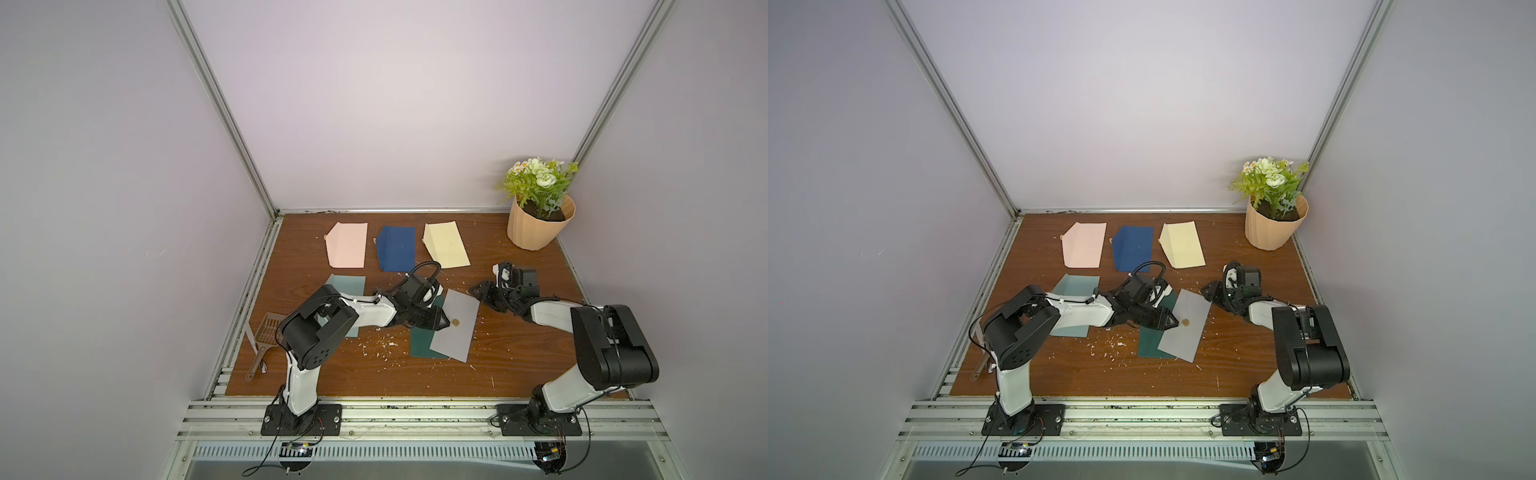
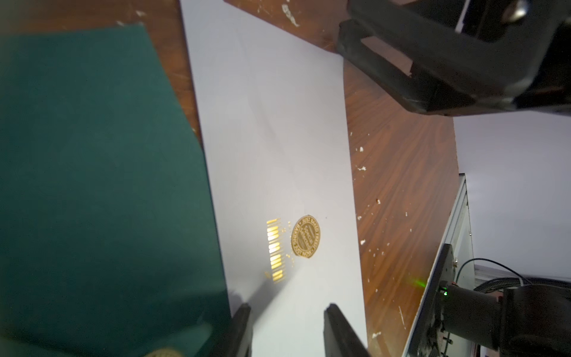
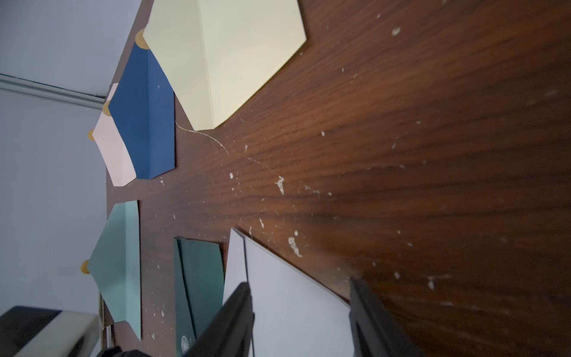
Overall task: Open the envelope
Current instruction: Pick up the envelope from the envelope.
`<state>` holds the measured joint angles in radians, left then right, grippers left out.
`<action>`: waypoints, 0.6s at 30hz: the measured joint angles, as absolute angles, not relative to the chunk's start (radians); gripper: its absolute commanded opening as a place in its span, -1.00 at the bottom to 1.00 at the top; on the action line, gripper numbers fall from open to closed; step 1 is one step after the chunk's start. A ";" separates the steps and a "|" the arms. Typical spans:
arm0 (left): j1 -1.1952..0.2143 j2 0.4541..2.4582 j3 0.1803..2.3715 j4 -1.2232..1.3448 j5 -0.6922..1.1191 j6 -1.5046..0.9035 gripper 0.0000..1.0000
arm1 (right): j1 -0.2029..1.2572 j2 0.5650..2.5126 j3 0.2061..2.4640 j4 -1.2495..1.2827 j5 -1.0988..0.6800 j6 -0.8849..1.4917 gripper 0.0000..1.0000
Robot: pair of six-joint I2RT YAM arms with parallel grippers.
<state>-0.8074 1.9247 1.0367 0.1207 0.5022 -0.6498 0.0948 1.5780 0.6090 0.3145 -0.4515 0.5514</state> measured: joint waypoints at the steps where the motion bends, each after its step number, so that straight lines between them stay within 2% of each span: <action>1: -0.804 1.927 1.045 0.107 0.502 -0.643 -0.16 | 0.095 1.575 0.605 0.315 -0.452 0.553 0.12; 18: -0.799 1.956 1.101 0.053 0.502 -0.615 -0.16 | 0.089 1.454 0.584 0.179 -0.397 0.551 0.16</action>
